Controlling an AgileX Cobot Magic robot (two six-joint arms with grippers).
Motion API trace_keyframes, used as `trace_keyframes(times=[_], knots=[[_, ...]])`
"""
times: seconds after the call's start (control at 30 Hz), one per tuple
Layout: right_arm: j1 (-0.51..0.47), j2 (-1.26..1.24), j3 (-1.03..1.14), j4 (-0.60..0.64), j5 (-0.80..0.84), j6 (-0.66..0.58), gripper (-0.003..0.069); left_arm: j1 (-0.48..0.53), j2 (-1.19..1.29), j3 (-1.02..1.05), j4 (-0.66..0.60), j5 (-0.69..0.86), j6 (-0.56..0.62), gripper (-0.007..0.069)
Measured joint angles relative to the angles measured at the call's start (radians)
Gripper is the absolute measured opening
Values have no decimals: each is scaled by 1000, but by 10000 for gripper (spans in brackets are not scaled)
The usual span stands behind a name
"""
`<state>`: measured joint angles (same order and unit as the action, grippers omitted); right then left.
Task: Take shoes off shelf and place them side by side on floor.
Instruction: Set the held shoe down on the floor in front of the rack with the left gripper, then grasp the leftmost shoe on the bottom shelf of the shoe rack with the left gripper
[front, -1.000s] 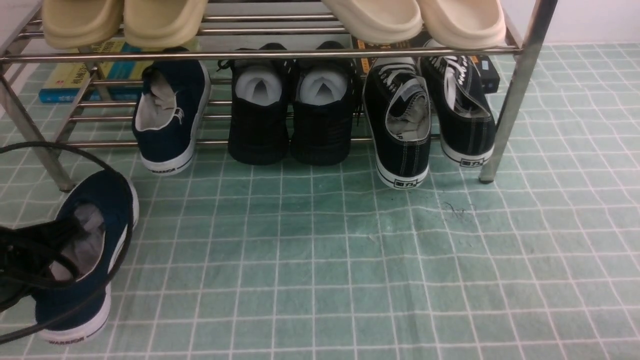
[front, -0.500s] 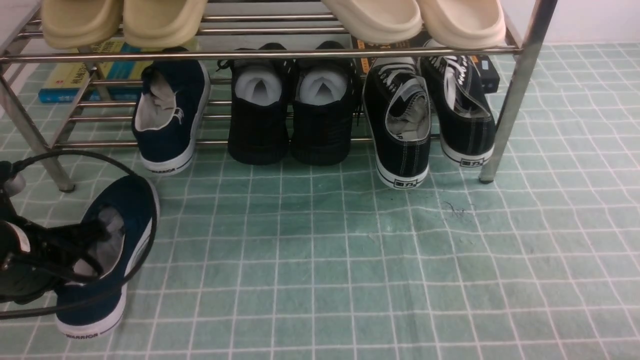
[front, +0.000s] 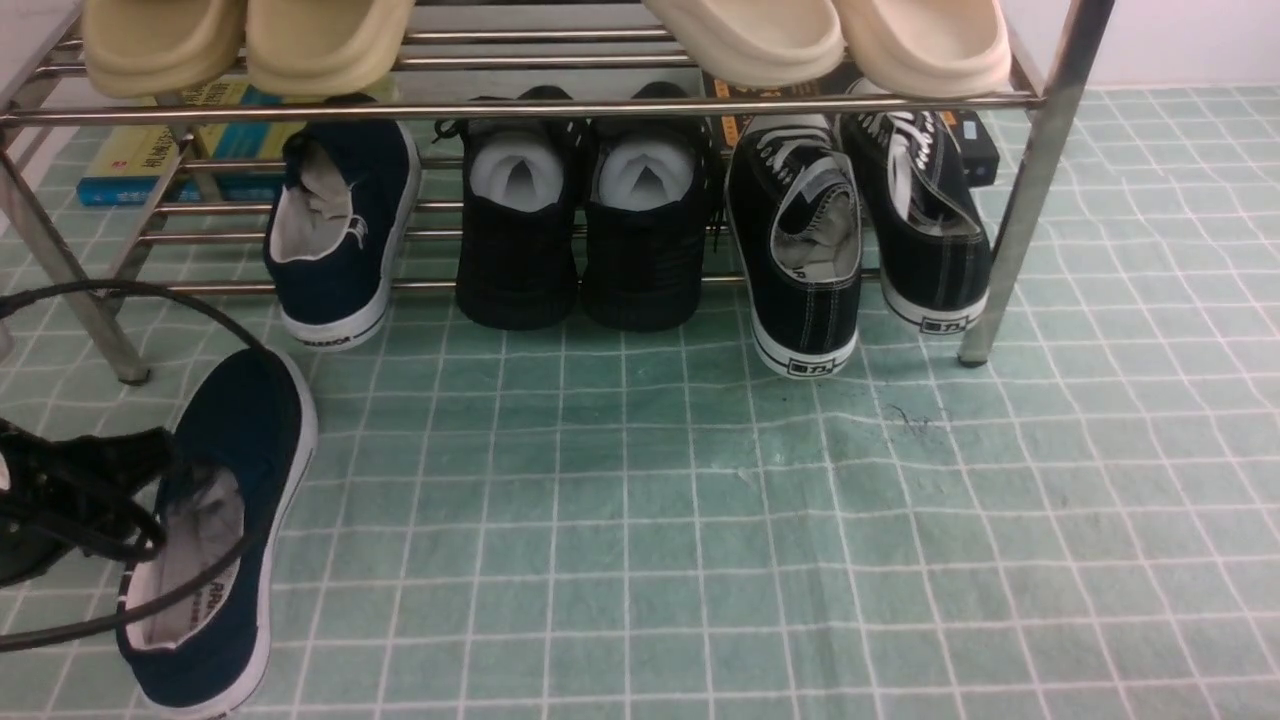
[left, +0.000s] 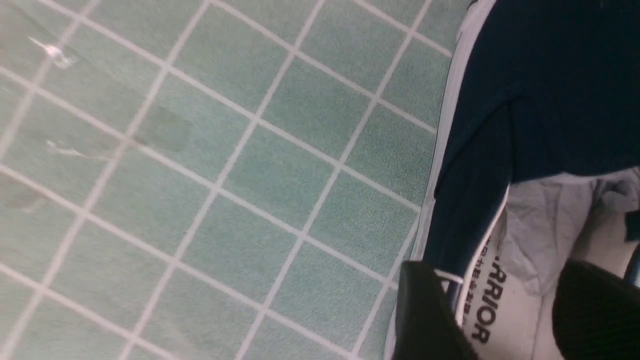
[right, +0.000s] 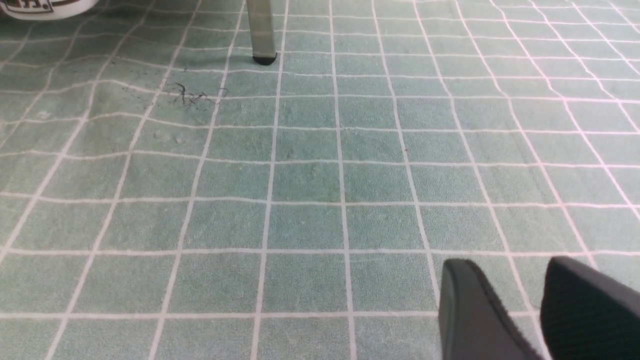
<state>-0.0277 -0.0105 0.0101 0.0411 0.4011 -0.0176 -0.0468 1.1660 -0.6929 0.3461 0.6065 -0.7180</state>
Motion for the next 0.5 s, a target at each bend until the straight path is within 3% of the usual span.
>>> trace_keyframes(times=[0.13, 0.3, 0.5], knots=[[0, 0, 0, 0, 0, 0, 239, 0, -95, -55, -70, 143, 157, 298], [0, 0, 0, 0, 0, 0, 239, 0, -210, -83, -219, 339, 319, 36], [0, 0, 0, 0, 0, 0, 239, 0, -239, -87, -355, 390, 358, 1]])
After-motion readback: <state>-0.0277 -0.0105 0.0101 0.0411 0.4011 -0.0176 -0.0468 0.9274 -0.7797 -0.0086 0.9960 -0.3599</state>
